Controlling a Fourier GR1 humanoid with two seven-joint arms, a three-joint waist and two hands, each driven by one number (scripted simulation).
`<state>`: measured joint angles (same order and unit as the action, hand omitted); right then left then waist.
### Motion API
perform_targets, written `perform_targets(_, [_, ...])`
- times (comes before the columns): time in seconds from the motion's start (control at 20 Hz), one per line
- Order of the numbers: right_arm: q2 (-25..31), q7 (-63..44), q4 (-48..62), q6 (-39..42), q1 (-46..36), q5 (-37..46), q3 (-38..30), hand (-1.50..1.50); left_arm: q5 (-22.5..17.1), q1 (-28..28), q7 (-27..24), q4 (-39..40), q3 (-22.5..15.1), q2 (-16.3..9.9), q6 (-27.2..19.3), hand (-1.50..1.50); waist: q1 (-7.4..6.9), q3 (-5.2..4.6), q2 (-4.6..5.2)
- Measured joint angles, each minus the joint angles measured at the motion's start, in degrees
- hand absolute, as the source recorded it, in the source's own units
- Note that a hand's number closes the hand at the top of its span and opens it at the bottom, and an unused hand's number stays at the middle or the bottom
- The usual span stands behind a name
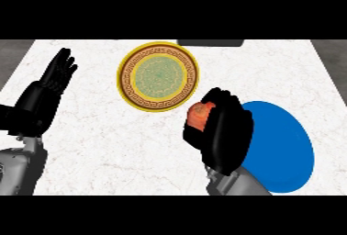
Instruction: Pick the squash from the plate and place it in the plate
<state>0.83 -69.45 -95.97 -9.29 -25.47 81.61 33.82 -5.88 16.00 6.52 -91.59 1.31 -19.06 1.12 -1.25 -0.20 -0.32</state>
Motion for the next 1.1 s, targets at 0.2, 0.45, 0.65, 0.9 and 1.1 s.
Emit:
perform_targets(0.2, [-0.01, -1.14, 4.23, 0.32, -7.52, -2.73, -1.11, 1.5, 0.13, 1.46, 0.53, 0.25, -0.5, 0.44, 0.06, 0.0, -1.37, 0.06, 0.39])
perform_targets(0.45, [-0.05, -0.77, 12.64, -1.54, -16.61, -7.55, -5.48, 1.5, -0.08, 3.18, 0.33, 1.26, -0.71, 0.48, 0.96, 0.0, -2.91, 0.1, 1.02])
perform_targets(0.65, [-0.12, 0.34, 20.45, -4.04, -21.88, -11.64, -9.24, 1.5, 0.27, 4.32, -0.25, 2.16, -1.16, 0.99, 1.08, 0.0, -3.72, 0.11, 1.44])
perform_targets(0.9, [-0.18, 1.71, 31.12, -6.75, -27.44, -15.09, -13.45, 1.5, 0.37, 4.95, -0.38, 2.4, -1.7, 1.48, 1.4, 0.0, -4.62, 0.11, 1.74])
perform_targets(1.1, [-0.23, 3.5, 40.33, -9.82, -30.31, -16.94, -15.95, 1.5, 0.59, 5.41, -0.34, 2.47, -2.09, 1.67, 1.63, 0.0, -5.26, 0.12, 2.02])
